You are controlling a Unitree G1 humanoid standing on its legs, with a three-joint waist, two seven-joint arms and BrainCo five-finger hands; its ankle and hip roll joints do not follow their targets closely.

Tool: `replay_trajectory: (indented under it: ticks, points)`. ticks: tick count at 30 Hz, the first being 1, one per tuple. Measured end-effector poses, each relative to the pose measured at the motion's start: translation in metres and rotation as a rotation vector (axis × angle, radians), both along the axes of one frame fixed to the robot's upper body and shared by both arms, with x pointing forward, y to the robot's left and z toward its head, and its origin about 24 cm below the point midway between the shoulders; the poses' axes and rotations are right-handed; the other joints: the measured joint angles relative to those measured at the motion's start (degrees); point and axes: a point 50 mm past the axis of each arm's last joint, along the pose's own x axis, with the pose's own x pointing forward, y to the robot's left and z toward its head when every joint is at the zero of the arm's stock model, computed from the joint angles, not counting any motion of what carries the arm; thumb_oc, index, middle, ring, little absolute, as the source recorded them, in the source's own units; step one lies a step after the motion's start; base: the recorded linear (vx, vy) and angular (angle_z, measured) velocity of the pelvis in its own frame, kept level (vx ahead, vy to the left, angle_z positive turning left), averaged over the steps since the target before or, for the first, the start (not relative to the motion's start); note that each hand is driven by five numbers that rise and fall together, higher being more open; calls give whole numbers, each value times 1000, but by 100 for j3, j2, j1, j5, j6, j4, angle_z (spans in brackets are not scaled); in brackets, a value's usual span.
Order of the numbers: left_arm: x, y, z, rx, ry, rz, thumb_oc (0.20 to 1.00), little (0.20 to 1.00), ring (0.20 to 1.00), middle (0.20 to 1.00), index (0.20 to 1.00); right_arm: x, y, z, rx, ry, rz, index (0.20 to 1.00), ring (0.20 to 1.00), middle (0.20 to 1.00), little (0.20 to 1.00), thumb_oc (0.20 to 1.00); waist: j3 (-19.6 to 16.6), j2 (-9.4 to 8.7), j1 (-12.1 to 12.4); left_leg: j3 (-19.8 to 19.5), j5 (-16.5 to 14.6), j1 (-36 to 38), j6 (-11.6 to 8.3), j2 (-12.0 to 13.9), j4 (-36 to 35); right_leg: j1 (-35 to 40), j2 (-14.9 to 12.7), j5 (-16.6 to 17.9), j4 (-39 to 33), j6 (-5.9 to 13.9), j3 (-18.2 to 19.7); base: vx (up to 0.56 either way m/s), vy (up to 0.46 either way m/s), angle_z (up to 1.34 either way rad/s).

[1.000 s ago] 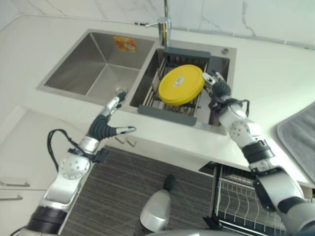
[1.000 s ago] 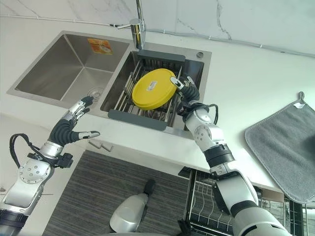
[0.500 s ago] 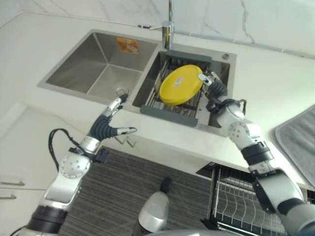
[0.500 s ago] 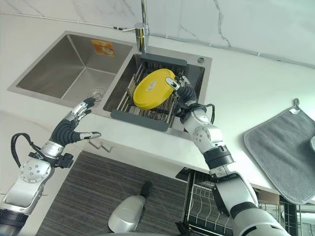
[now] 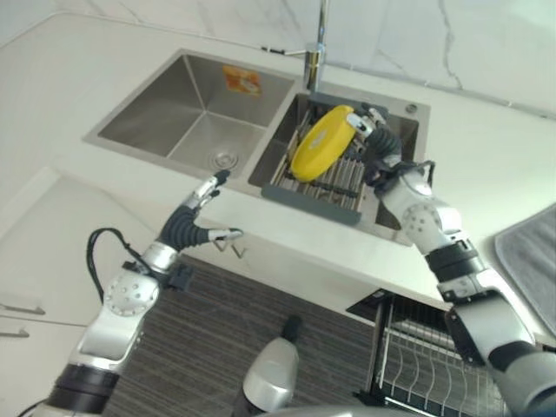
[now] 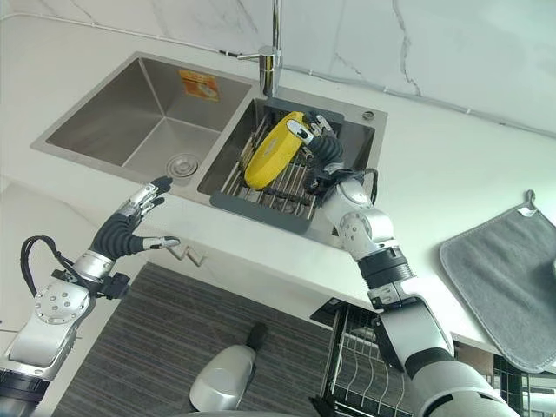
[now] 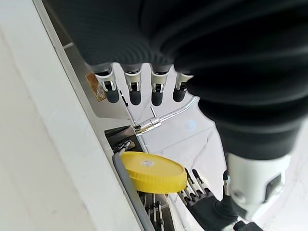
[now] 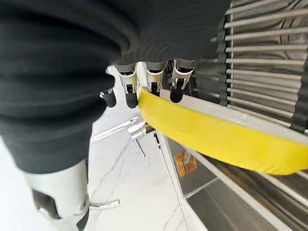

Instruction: Place the dishes in the dishwasher.

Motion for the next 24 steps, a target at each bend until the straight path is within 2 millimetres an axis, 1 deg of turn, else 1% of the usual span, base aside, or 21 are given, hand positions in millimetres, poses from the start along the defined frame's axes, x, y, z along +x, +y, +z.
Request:
replay_trajectory:
  ticks: [2,4,7,10,12,16,18,20,21,24]
  points:
    - [0,0,0,4,5,-8,1000,1000,1000,1000,1000,9,-6,-1,-3,23,-35,1000,1000,1000,1000,1000,-25,2,43,-8,-37,-14,7,-15,63,22,-7,-29,41,-5,-19,53,27,9]
    - [0,0,-1,9,12,-12,1000,1000,1000,1000,1000,13,-14,-4,-4,44,-71,1000,1000,1000,1000,1000,-99,-11,70,-97,-100,-83,19,-46,182,20,-33,-95,108,-29,-25,37,27,18]
    - [-1,1,-2,15,19,-12,1000,1000,1000,1000,1000,13,-15,-5,10,42,-88,1000,1000,1000,1000,1000,-129,-2,81,-148,-126,-81,57,-87,192,14,-81,-165,224,-41,-25,18,23,12]
    - [-1,1,-2,17,21,-11,1000,1000,1000,1000,1000,13,-10,-5,42,34,-107,1000,1000,1000,1000,1000,-130,1,84,-158,-126,-88,57,-96,193,4,-92,-178,249,-36,-21,16,40,2]
    - [-1,0,-4,16,29,-14,1000,1000,1000,1000,1000,13,-3,-4,105,17,-142,1000,1000,1000,1000,1000,-146,73,79,-162,-136,-143,72,-97,211,-47,-125,-184,260,-39,-19,-6,57,1]
    - [-1,0,-6,11,33,-7,1000,1000,1000,1000,1000,12,2,-5,148,-11,-181,1000,1000,1000,1000,1000,-173,276,97,-166,-122,-155,57,-151,214,-56,-178,-183,259,-38,-21,-18,55,2]
    - [0,3,-9,8,44,14,1000,1000,1000,1000,1000,12,2,-4,157,-21,-194,1000,1000,1000,1000,1000,-173,355,121,-163,-122,-155,56,-168,203,-60,-189,-183,255,-38,-20,-15,35,0]
    - [0,5,-12,5,52,25,1000,1000,1000,1000,1000,13,-2,-6,180,-24,-214,1000,1000,1000,1000,1000,-175,397,154,-163,-113,-158,57,-175,175,-115,-216,-184,246,-38,-6,-8,18,0]
    - [0,5,-13,4,57,25,1000,1000,1000,1000,1000,13,-3,-7,185,-25,-224,1000,1000,1000,1000,1000,-175,414,163,-162,-114,-158,57,-176,170,-118,-218,-189,243,-32,-3,0,0,0]
    - [-2,-2,-20,-2,80,7,1000,1000,1000,1000,1000,14,-9,-10,271,5,-261,1000,1000,1000,1000,1000,-173,498,175,-154,-113,-160,60,-177,155,-122,-209,-187,197,-25,4,-4,6,-1]
